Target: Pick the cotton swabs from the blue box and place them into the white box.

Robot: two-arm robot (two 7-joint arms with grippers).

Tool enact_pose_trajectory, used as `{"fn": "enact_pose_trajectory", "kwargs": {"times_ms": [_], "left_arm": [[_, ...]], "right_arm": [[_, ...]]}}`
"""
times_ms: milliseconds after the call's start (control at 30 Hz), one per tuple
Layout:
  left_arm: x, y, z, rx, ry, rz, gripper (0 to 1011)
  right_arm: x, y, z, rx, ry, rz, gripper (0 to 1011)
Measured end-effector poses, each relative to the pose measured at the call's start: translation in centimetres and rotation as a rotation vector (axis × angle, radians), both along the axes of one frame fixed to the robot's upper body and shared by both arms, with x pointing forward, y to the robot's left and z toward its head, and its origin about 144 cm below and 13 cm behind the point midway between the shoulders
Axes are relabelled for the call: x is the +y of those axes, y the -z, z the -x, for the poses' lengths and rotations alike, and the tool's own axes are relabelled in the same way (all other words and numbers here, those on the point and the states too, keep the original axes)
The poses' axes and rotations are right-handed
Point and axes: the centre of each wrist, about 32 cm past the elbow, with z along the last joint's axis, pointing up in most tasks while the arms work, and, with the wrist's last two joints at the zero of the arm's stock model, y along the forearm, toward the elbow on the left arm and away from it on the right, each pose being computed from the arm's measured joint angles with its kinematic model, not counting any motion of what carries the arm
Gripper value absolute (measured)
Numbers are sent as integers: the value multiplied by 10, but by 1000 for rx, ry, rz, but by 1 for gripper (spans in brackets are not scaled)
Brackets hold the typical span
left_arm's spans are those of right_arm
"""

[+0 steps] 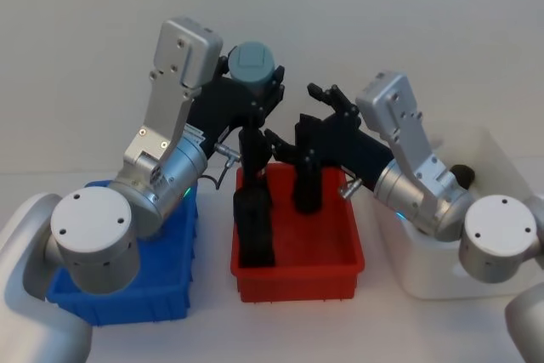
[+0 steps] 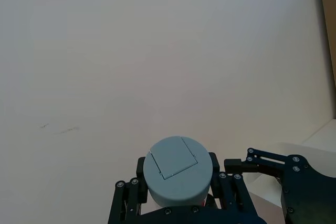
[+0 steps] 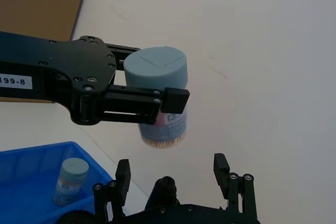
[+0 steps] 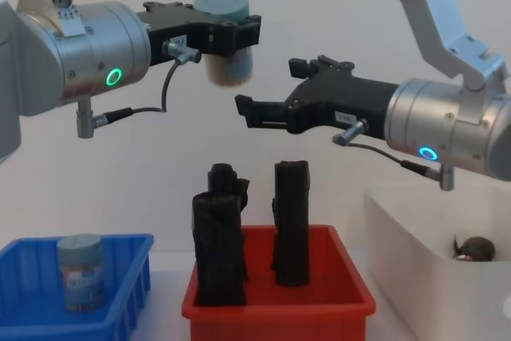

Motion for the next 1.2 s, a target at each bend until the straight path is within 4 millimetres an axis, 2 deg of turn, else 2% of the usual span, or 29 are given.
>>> {"fn": "enact_pose_trajectory", "kwargs": {"times_ms": [567,1200], "left_arm": [[5,1,-8,95,90,40,660],[12,3,-17,161,153,78,660]], "right_arm": [[16,-1,-3,-9,0,-27,1002],[22,-1,-5,-9,22,-2,1002]]}}
